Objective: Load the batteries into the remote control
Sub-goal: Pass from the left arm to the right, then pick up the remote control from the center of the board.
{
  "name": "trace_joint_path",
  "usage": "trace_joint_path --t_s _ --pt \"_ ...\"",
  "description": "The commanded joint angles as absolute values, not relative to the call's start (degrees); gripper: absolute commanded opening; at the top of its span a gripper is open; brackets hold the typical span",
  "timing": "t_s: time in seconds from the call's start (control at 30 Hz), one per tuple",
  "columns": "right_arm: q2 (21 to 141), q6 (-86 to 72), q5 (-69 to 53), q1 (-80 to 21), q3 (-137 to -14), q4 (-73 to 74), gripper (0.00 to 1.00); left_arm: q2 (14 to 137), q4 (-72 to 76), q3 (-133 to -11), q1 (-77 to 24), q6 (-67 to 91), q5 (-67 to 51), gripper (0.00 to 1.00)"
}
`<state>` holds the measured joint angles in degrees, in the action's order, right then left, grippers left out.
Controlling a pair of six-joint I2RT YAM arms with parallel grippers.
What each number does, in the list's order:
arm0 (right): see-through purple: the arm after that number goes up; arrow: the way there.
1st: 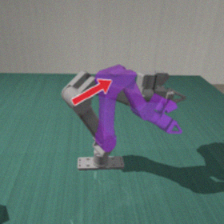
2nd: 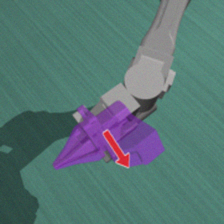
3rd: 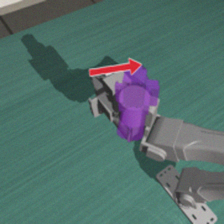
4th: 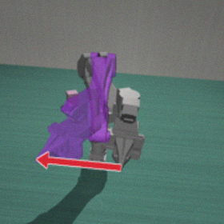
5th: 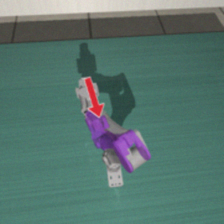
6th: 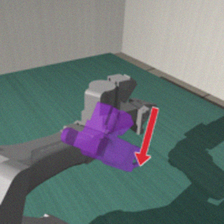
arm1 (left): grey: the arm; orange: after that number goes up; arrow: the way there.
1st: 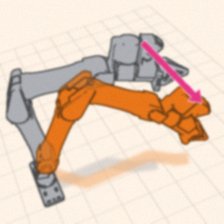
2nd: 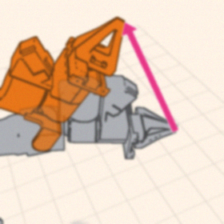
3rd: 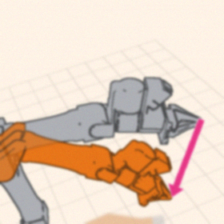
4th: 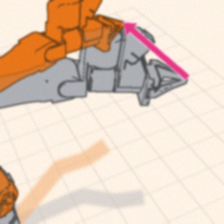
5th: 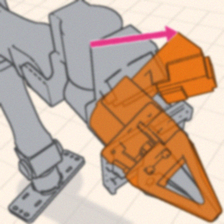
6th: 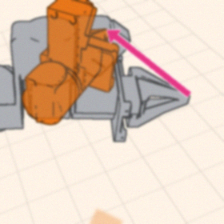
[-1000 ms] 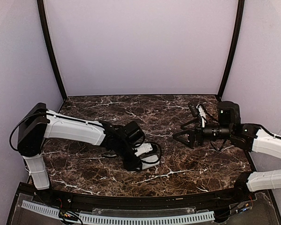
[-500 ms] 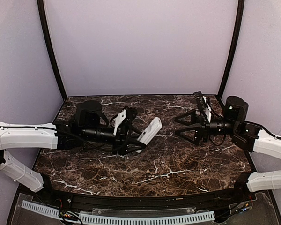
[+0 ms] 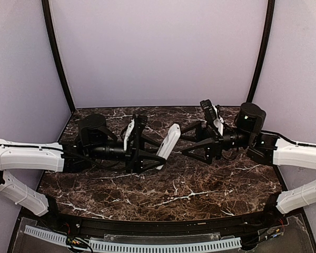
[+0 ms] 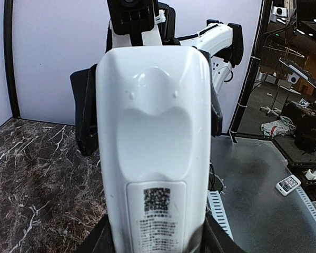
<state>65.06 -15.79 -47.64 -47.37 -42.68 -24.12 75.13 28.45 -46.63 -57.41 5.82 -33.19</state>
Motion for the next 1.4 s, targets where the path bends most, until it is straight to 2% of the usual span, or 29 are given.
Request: trace_joint_path --t_s 0.0,0.2,0.33,0.63,0.77,0.83,0.9,0.97,1.0,1.1,1.37 --pt "67.57 -17.26 -48.49 -49.76 -45.08 -29.50 0.84 73.85 31.99 -45.59 -58.01 6.57 -33.77 0.32" --pt "70.25 -17.06 -48.69 -51.31 -48.11 -29.44 0.82 74.75 32.98 -45.33 -58.65 6.89 -33.70 0.32" --pt "71.30 -17.05 -49.09 -52.06 -49.49 -29.66 0.75 75.24 34.50 -44.66 -58.71 7.57 -32.96 0.32" --pt "72.37 -18.33 -51.39 -52.47 -49.99 -30.51 0.38 74.43 34.90 -43.24 -58.75 7.28 -32.00 0.32" --pt "72.55 -19.13 -52.38 -52.46 -50.30 -30.23 0.28 73.46 33.01 -43.03 -58.73 5.79 -30.72 0.33" --pt "72.42 -18.68 -51.97 -52.42 -50.80 -28.52 0.24 72.81 31.42 -43.06 -58.71 4.82 -29.46 0.37" --pt "72.10 -17.50 -50.49 -52.26 -51.48 -25.45 0.22 71.71 29.26 -43.14 -58.71 3.95 -27.51 0.48" --pt "71.82 -16.37 -48.99 -51.61 -52.20 -22.11 0.21 70.38 26.09 -43.42 -58.66 2.86 -25.40 0.61" --pt "71.70 -16.04 -48.50 -51.29 -52.47 -20.58 0.20 69.36 23.93 -43.51 -58.68 2.75 -24.04 0.77" --pt "71.92 -14.94 -46.76 -50.07 -53.50 -14.82 0.18 67.29 20.14 -43.74 -58.55 2.18 -18.61 0.97" --pt "77.22 -8.55 -37.05 -46.19 -60.49 7.38 0.16 61.72 12.21 -42.96 -55.78 3.53 -8.09 0.99"
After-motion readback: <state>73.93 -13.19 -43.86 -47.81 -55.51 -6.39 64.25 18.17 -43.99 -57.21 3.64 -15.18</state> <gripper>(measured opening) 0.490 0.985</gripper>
